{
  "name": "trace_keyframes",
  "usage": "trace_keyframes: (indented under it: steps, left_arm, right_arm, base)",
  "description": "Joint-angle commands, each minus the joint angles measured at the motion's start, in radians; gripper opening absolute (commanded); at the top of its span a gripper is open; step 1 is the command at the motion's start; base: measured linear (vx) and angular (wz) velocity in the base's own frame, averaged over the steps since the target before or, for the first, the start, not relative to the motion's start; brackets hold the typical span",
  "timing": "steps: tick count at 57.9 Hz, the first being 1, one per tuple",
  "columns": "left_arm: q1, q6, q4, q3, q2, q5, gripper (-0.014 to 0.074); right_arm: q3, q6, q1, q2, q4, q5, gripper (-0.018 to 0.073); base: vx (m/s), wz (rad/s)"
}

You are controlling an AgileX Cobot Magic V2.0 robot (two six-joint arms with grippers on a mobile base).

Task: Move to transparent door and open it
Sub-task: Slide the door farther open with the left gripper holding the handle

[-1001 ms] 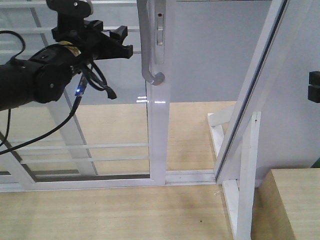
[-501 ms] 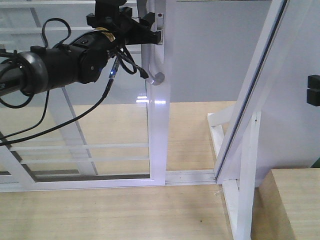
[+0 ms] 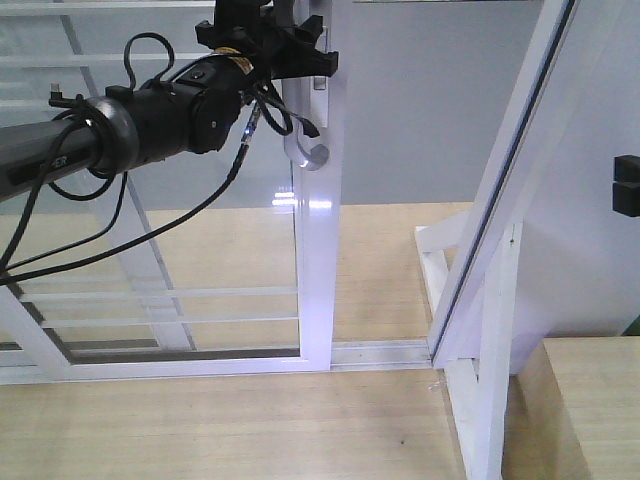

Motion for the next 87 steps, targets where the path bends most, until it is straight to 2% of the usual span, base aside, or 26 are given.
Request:
trace_keyframes:
  steps: [1,12,19,35,58,77,87]
  left_arm:
    - [0.008,0.001,-0.027,-0.035,-0.065,-0.072,0.0342]
    - [0.036,0.001,-0.040,-0.035,-0.065,-0.067,0.0171]
    - [0.047,0.001,-0.036,-0.035,-0.068,-0.019,0.0135]
    - [0.101,-0.001,-0.036,-0.035,-0.087,0.135,0.0141]
    - [0.212,0.001,-0.036,-0.035,-0.151,0.201,0.0190]
    - [0.286,0.001,-0.036,-0.035,-0.170,0.295,0.0316]
    - [0.328,0.001,-0.036,-0.035,-0.178,0.319,0.0328]
  right_arm:
    - [-0.028,0.002,-0.007,-0.012,0.003,-0.056,0.0415]
    - [-0.028,0.002,-0.007,-0.012,0.002,-0.055,0.0415]
    - [-0.028,0.002,-0.007,-0.012,0.003,-0.054,0.0415]
    - [-0.028,0.002,-0.007,-0.012,0.002,-0.054,0.0415]
    - [-0.028,0.002,-0.007,-0.012,0.002,-0.054,0.0415]
    - [-0.028,0.002,-0.007,-0.012,0.023,-0.052,0.0415]
    - [-0.028,0.002,-0.007,-0.012,0.025,-0.052,0.0415]
  base:
    - [0.00,0.00]
    - [0.00,0.00]
    - [0.00,0.00]
    - [0.00,0.00]
    - [0.00,0.00]
    - [0.00,0.00]
    - [0.00,0.01]
